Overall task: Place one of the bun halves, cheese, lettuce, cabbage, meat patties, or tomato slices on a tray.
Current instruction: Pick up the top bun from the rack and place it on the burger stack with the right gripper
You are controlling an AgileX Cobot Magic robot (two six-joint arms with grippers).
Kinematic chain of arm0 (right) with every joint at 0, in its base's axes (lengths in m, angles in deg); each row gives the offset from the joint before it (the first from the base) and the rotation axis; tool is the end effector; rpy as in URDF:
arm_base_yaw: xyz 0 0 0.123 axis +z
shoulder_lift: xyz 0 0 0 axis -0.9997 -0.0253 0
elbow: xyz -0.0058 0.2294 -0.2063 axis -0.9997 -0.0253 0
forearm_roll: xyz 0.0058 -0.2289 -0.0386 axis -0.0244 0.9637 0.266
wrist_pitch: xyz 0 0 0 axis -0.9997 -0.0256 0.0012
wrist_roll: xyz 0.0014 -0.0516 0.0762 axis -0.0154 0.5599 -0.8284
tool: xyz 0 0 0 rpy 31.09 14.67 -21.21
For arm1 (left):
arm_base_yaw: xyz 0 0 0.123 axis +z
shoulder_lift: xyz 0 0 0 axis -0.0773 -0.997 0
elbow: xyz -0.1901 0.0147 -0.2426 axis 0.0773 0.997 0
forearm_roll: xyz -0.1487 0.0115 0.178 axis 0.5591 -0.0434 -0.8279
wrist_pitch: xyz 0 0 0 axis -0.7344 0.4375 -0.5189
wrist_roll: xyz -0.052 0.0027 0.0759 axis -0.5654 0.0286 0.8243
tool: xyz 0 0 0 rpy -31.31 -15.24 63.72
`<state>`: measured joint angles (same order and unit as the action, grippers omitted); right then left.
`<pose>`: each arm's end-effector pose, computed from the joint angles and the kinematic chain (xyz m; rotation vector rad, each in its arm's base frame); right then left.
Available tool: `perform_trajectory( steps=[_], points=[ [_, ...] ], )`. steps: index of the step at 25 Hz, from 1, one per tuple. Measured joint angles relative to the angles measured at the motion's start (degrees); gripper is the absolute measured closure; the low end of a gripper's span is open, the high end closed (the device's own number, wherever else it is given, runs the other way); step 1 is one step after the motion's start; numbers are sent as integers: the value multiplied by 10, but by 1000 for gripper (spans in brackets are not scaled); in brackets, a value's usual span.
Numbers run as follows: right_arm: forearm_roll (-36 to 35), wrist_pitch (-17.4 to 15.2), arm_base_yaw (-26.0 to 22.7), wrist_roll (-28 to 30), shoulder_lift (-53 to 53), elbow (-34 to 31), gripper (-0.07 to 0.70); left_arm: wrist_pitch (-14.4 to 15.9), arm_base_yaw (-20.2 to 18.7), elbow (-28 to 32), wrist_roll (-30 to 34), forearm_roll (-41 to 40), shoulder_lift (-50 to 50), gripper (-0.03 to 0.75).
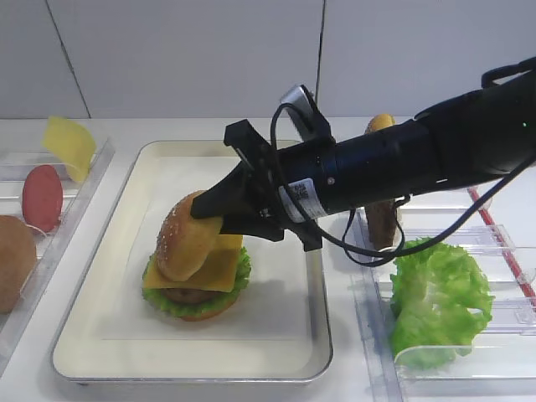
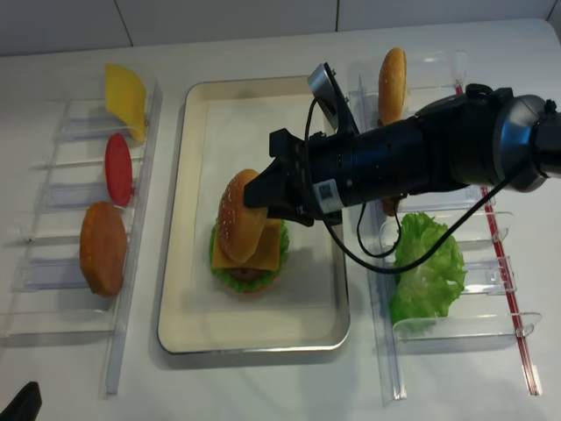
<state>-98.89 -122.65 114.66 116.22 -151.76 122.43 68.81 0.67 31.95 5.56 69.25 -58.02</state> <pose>0.2685 0.2107 0.2348 -0.0705 2.4348 1.6546 -0.0524 0.0011 0.2543 0.1016 2.1573 -0.0561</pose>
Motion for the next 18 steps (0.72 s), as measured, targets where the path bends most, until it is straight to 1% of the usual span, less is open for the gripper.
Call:
perform_trajectory(
  steps=[8, 13, 18],
  points=[
    [9, 2, 0, -11, 0, 0, 395, 0, 0, 0, 0, 0, 0, 396],
    [-5, -18, 0, -5, -1, 2, 397, 0, 0, 0, 0, 0, 0, 396],
    [-6, -19, 0, -2, -5, 5, 397, 0, 0, 0, 0, 0, 0, 396]
  ],
)
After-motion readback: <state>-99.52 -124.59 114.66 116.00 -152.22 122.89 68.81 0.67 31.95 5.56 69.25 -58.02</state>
